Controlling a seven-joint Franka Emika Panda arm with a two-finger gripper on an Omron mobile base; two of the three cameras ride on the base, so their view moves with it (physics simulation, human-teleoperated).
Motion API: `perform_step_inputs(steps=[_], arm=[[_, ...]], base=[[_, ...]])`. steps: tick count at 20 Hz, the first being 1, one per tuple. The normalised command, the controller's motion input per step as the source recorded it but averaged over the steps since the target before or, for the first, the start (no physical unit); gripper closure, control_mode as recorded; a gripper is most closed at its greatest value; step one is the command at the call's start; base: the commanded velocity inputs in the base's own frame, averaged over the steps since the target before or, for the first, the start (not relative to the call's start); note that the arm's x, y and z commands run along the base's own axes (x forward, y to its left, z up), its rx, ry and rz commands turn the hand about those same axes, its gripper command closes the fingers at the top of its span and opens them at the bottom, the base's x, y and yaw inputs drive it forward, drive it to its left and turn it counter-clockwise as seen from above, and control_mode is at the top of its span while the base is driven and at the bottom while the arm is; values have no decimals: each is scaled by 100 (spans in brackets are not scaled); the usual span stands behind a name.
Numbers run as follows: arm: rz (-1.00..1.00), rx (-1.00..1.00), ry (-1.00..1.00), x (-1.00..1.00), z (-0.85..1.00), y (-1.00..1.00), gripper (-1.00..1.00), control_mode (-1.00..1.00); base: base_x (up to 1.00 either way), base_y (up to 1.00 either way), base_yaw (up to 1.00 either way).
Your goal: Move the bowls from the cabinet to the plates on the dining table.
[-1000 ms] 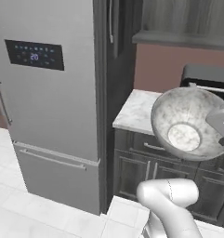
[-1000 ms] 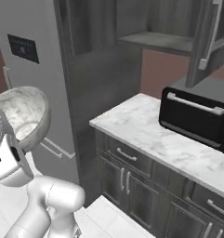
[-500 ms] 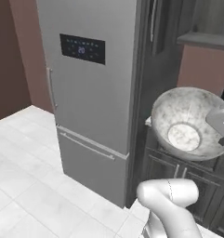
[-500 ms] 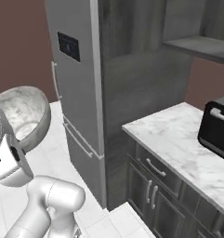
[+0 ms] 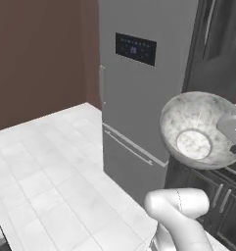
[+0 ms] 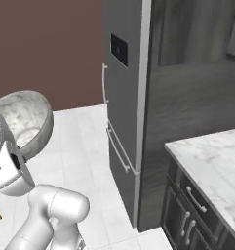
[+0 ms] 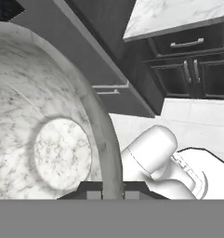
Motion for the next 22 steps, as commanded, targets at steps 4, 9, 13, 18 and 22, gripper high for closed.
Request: perform_step_inputs(steps=[4, 9, 13, 18, 22], arm=[[0, 0, 0, 0, 0, 0, 100, 100], [0, 0, 0, 0, 0, 0, 100, 100], [0, 0, 0, 0, 0, 0, 100, 100], [0, 0, 0, 0, 0, 0, 100, 100], [0, 0, 0, 0, 0, 0, 100, 100]], base=[[-5, 0, 48], [-2, 0, 47], [0, 0, 44], [0, -2, 33], [0, 1, 14]])
